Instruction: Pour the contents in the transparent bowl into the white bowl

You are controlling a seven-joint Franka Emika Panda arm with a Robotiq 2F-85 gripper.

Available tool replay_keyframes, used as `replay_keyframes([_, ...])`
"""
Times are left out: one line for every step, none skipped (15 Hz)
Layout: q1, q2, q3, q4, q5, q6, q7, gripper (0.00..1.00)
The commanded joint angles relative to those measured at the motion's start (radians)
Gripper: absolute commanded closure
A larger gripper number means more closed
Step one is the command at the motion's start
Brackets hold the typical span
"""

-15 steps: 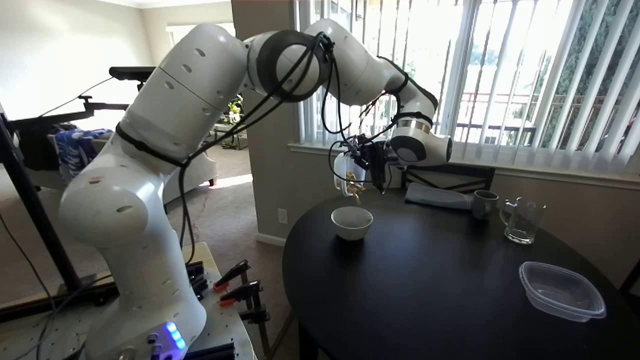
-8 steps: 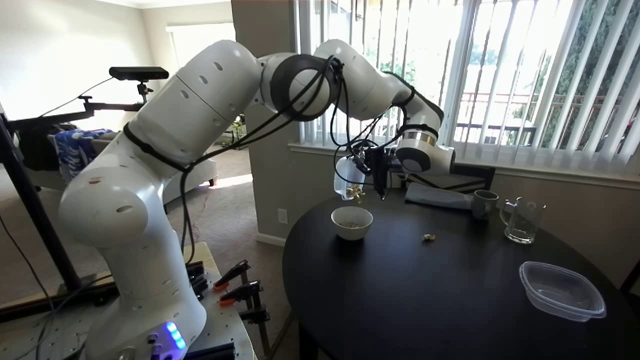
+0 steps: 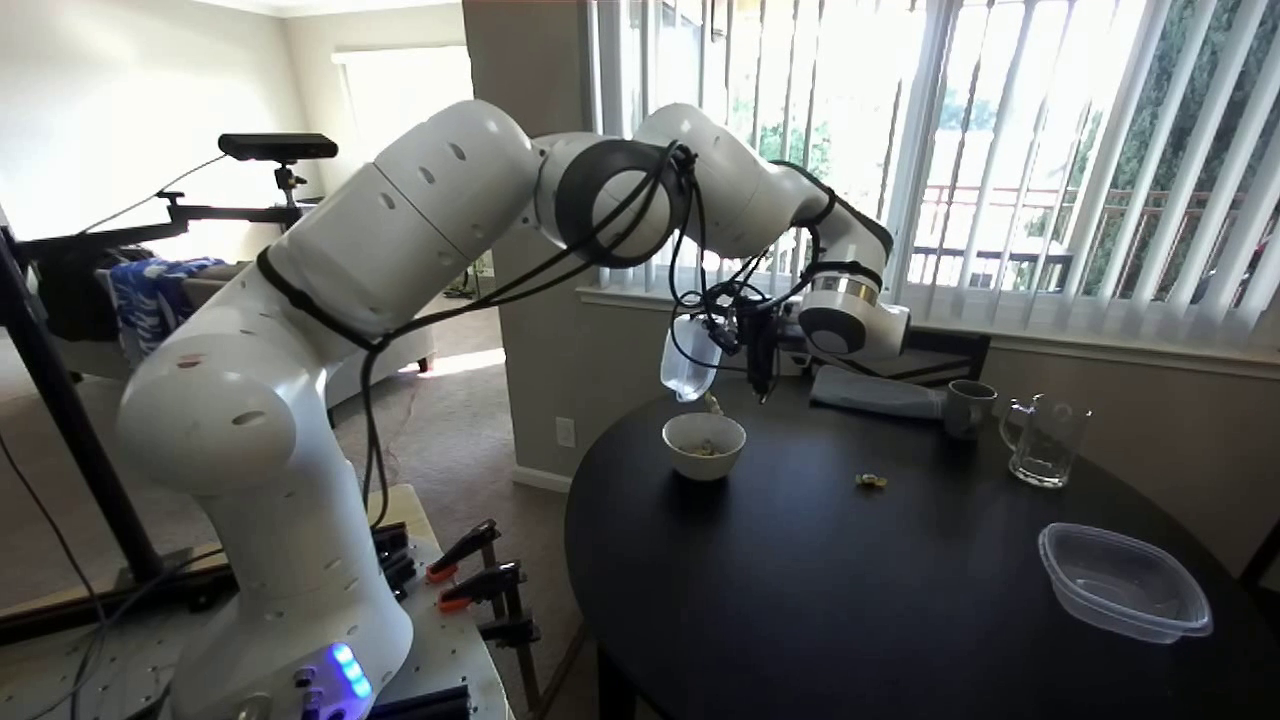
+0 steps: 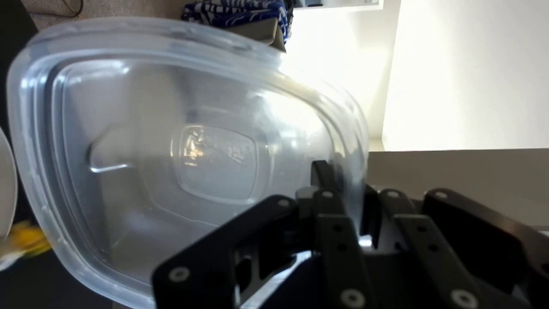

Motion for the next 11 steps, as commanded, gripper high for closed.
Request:
replay_keyframes([-0.016,0.060,0.020,0.082,0.009,-0.113,0.057,0.98])
replay_keyframes([-0.015,0.072,0.020,0.097,0.012,-0.129,0.067,0.98])
replay_keyframes([-0.015,0.077,0.017,0.102,0.016,-0.135,0.077,0.98])
replay_keyframes([-0.012,0.082,0.015,0.110,0.014,-0.135,0.078,0.98])
replay_keyframes([-0.013,0.089,0.015,0.118,0.012,-0.137,0.074,0.99])
replay_keyframes([-0.013,0.093,0.014,0.126,0.008,-0.137,0.067,0.99])
replay_keyframes([-0.013,0.096,0.013,0.131,0.008,-0.133,0.067,0.99])
replay_keyframes([-0.014,0.099,0.013,0.136,0.007,-0.132,0.065,0.98])
replay_keyframes([-0.014,0.101,0.013,0.139,0.006,-0.130,0.063,0.99])
replay_keyframes([-0.015,0.101,0.013,0.142,0.005,-0.130,0.058,0.98])
replay_keyframes([-0.013,0.102,0.012,0.147,0.001,-0.124,0.043,0.98])
